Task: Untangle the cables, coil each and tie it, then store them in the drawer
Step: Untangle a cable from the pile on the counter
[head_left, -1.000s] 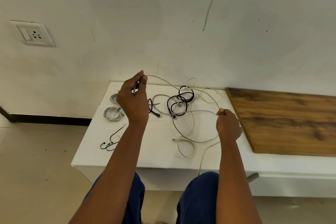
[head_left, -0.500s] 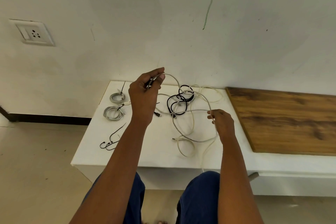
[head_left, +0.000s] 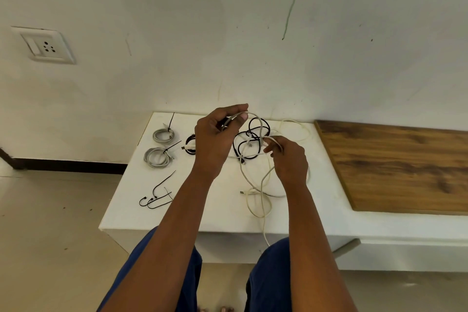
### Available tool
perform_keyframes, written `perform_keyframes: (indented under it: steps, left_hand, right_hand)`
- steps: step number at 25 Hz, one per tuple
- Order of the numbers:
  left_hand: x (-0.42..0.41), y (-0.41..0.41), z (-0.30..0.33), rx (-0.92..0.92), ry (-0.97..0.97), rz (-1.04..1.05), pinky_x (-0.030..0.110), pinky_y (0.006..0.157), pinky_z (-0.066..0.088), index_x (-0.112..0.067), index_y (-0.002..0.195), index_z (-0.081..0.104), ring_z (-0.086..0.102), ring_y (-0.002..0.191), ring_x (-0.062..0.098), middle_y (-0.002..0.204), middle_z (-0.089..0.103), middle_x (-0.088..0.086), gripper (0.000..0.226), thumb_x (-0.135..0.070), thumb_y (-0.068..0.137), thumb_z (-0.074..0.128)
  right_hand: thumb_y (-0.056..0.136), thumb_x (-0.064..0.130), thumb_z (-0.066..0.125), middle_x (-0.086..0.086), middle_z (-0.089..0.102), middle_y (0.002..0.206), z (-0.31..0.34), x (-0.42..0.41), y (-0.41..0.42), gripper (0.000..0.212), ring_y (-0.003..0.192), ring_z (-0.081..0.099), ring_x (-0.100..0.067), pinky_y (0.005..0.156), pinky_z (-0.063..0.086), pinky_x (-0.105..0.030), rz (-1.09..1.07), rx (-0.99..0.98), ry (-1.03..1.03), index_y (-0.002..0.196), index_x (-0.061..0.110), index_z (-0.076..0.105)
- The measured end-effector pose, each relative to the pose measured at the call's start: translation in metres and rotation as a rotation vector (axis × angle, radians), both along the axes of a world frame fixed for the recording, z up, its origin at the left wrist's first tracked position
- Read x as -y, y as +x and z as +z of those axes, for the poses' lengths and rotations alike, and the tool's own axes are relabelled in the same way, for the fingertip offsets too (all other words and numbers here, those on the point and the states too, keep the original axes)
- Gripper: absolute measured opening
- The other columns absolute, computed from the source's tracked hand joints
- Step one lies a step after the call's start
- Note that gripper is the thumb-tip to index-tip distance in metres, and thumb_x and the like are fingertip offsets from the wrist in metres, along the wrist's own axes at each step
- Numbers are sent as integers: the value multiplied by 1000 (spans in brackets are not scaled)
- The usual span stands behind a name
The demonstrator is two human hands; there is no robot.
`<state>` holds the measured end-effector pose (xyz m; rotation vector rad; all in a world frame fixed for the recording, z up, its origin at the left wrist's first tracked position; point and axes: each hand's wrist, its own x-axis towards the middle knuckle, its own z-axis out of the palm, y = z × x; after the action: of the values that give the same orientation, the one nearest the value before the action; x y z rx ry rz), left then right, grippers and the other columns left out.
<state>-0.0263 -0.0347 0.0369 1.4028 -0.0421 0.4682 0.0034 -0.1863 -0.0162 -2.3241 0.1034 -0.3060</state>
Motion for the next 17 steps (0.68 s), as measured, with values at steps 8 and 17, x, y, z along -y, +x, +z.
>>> perform_keyframes:
  steps: [8, 17]
  left_hand:
    - [3, 2, -18, -235, 298, -287, 12, 59, 44, -24, 84, 76, 59, 67, -1, 81, 74, -9, 6, -26, 79, 75]
    - [5, 4, -38, -269, 882, 190, 20, 67, 34, -17, 92, 73, 59, 90, 14, 93, 67, -2, 14, -25, 85, 63]
  right_hand:
    - [99, 20, 44, 7, 36, 51, 11, 0, 0, 33, 45, 29, -4, 43, 25, -15, -38, 78, 932, 67, 15, 50]
    - [100, 29, 38, -1, 48, 58, 4, 9, 0, 27, 56, 46, -15, 58, 34, -27, -125, 10, 394, 88, 13, 56]
